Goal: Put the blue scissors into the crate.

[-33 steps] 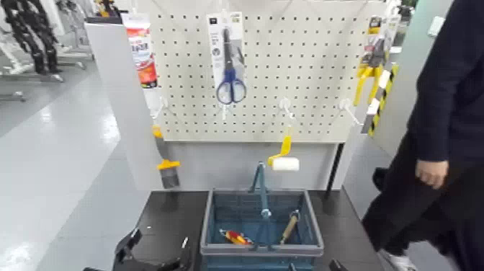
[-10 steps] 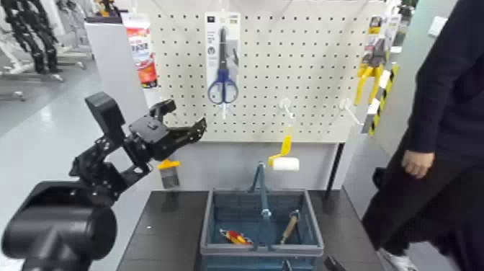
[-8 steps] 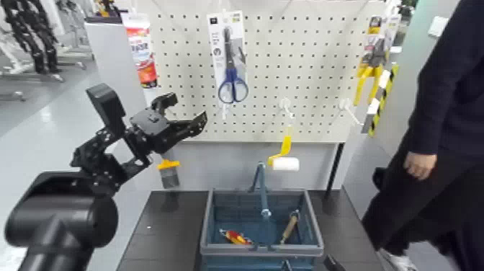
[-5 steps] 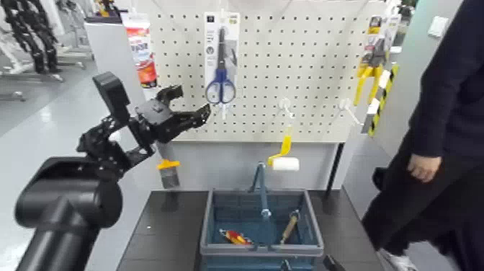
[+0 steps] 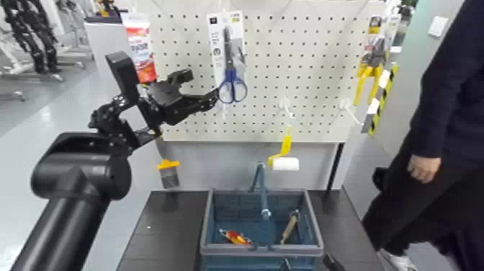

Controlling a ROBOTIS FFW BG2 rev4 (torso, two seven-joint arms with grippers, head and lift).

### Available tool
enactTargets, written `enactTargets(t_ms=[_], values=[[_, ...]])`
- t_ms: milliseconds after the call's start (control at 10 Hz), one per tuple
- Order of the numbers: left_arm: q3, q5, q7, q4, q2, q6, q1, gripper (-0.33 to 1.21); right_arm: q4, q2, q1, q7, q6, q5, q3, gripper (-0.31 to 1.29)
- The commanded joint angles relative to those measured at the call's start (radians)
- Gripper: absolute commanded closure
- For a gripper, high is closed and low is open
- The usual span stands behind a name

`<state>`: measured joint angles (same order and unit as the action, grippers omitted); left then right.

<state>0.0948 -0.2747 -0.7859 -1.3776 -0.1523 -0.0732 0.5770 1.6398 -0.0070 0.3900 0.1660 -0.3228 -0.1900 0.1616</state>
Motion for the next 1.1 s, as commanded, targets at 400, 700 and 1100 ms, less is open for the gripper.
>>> enactTargets(t_ms=[400, 700, 1100], values=[[0.042, 0.011, -0.050, 0.161, 0.005, 0.043, 0.133, 0.24, 0.000, 0.002, -0.002, 0.004, -0.001, -0.002, -0.004, 0.15], [0.071, 0.017, -0.062, 0.235, 0.004, 0.069, 0.201, 0.24, 0.000, 0.004, -0.003, 0.009, -0.001, -0.002, -0.007, 0.15], [0.094, 0.015, -0.078, 0.301, 0.004, 0.089, 0.251, 0.31, -0.002, 0.005, -0.005, 0.013, -0.001, 0.000, -0.005, 0.15]])
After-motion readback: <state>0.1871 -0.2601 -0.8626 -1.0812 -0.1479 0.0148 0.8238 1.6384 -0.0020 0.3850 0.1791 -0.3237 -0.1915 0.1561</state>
